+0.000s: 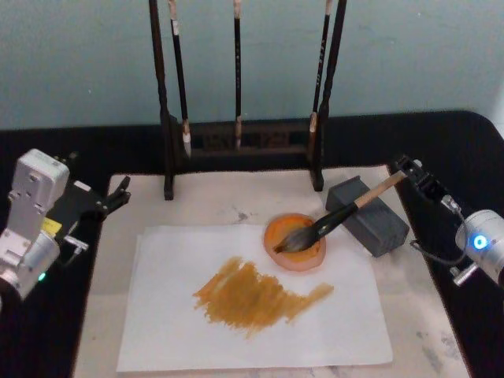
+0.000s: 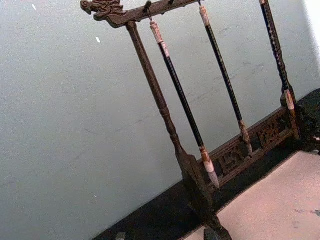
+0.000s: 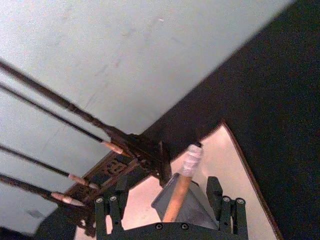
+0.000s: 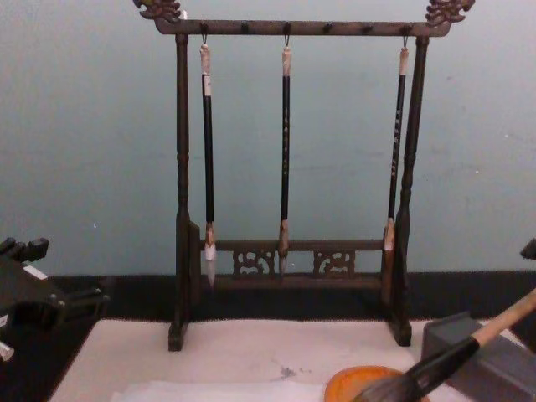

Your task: Pick up the brush from the inkstone, write on the paper, then place the brush back to its original position.

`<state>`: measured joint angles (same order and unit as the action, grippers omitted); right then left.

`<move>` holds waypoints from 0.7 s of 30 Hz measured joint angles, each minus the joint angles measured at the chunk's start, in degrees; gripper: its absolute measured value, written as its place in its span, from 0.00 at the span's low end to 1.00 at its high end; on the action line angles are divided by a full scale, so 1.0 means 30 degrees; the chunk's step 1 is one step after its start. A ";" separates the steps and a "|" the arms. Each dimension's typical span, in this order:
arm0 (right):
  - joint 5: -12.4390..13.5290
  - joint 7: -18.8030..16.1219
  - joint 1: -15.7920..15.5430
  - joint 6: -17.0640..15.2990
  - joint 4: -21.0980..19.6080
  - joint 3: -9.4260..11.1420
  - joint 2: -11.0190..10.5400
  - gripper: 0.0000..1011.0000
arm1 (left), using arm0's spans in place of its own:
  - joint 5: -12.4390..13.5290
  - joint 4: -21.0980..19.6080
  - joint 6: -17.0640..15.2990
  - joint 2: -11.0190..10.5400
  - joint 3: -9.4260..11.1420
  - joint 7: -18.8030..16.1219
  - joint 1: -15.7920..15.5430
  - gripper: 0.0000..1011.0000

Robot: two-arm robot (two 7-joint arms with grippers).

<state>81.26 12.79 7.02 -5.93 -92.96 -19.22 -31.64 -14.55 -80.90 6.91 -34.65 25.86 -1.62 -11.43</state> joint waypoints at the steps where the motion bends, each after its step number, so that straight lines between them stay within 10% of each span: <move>1: -0.0323 -0.0062 -0.0046 0.0163 -0.0138 -0.0127 -0.0127 0.99 | 0.0002 0.0000 -0.0001 0.0000 0.0001 0.0000 0.0001 1.00; 8: -0.6376 -0.0087 0.0040 0.1863 -0.0854 -0.2131 -0.0856 0.99 | 0.0000 0.0000 -0.0001 0.0000 0.0001 0.0000 0.0001 1.00; 21: -1.4956 0.2421 0.0585 0.3281 -0.0329 -0.4868 -0.0721 0.99 | 0.0001 0.0001 -0.0001 0.0002 0.0001 0.0000 0.0001 1.00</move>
<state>36.39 20.05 8.77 3.91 -93.94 -33.83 -33.81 -14.55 -80.90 6.91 -34.64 25.86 -1.62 -11.43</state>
